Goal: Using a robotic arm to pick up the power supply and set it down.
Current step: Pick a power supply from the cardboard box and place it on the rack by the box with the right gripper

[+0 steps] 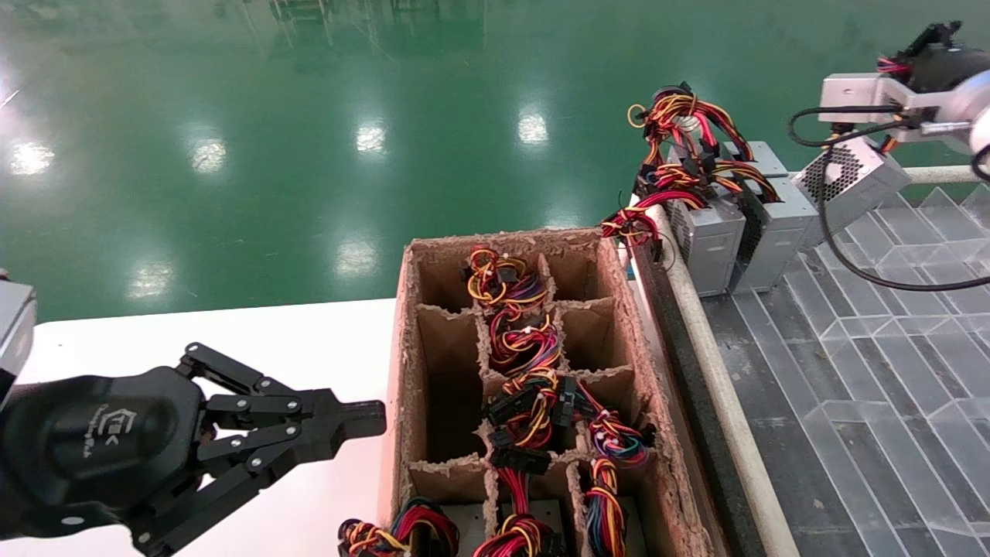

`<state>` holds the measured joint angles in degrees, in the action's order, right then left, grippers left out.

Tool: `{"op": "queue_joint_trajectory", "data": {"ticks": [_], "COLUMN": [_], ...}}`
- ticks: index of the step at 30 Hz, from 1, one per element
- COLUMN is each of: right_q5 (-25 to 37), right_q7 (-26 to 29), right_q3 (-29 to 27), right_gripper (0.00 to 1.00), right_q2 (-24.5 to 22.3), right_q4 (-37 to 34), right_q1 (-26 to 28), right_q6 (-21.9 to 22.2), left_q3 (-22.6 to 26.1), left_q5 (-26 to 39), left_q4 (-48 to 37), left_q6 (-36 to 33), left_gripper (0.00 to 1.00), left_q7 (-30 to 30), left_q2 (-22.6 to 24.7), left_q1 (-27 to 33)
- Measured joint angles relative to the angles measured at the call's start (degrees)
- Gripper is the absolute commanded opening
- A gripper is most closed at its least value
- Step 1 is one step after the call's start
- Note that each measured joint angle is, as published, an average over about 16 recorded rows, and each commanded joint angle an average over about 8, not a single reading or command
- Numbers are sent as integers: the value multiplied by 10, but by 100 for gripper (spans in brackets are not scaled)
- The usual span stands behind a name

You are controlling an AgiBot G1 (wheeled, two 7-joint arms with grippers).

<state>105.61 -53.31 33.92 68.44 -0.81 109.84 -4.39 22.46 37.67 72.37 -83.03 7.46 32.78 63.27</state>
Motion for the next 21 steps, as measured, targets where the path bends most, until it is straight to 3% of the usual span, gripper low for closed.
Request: {"op": "queue_joint_trajectory", "data": {"ticks": [21], "right_q5": [-16], "right_q7": [-8], "right_q3": [-8], "right_gripper": [0], "right_q2": [26], "right_q4": [43], "right_q1": [-34], "right_q6": [-34], "left_q3": [0], "left_q5": [0], "left_q4": [0], "left_q6": [0], "left_gripper": [0], "left_q7": [0], "left_q2": [0], "left_q1": [0]}}
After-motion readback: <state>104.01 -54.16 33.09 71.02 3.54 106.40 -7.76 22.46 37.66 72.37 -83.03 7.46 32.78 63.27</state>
